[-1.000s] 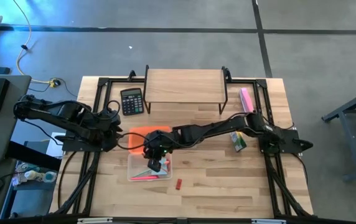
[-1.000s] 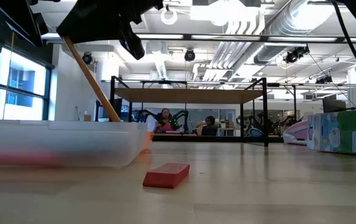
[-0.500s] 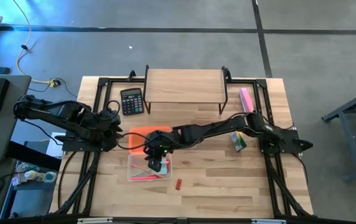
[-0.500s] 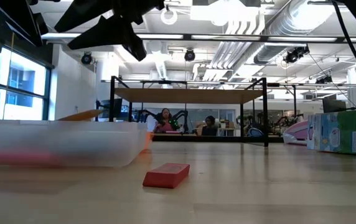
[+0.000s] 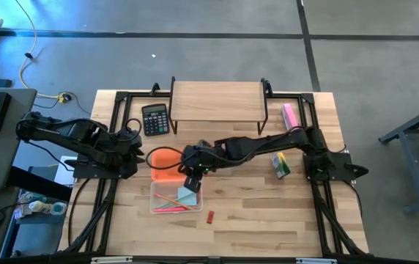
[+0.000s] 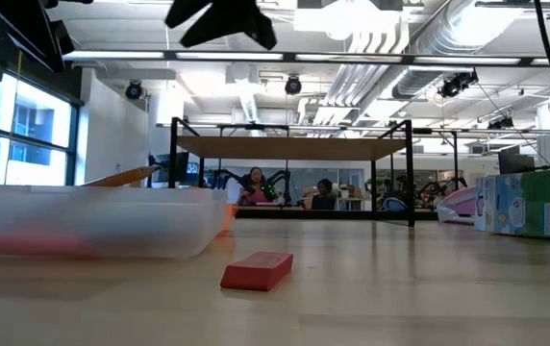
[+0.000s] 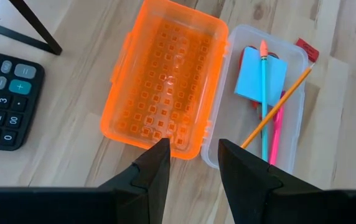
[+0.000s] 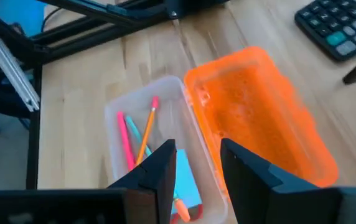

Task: Pack school essentials
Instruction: Put the red eraser into the supply box

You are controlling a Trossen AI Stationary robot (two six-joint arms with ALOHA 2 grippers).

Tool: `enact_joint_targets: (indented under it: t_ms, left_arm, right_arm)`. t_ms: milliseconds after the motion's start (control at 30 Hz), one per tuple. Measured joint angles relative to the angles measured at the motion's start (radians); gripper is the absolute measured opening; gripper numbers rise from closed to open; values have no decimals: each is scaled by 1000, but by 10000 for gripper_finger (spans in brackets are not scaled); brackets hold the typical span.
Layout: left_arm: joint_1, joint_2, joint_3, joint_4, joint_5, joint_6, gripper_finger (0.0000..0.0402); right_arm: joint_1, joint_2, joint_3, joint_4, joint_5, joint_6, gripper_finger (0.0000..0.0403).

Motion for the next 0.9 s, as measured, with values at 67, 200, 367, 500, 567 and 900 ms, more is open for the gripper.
enact_joint_targets:
  t_ms: [67, 200, 367, 500, 567, 900]
  left_arm:
    - [0, 0, 0, 0, -1, -1, 126]
    - [0, 0, 0, 0, 0, -3, 133]
    - [0, 0, 0, 0, -7, -22, 164]
    - [0, 0, 0, 0, -34, -26, 193]
    - [0, 0, 0, 0, -50, -26, 203]
    - [0, 0, 0, 0, -57, -26, 210]
  right_arm:
    - [1, -15, 0, -32, 11, 7, 117]
    - [10, -30, 0, -91, 26, 31, 117]
    - [40, -32, 0, -172, 25, 161, 117]
    - [89, -32, 0, -241, 21, 307, 117]
    - [112, -32, 0, -264, 21, 393, 117]
    - [206, -30, 0, -282, 39, 840, 121]
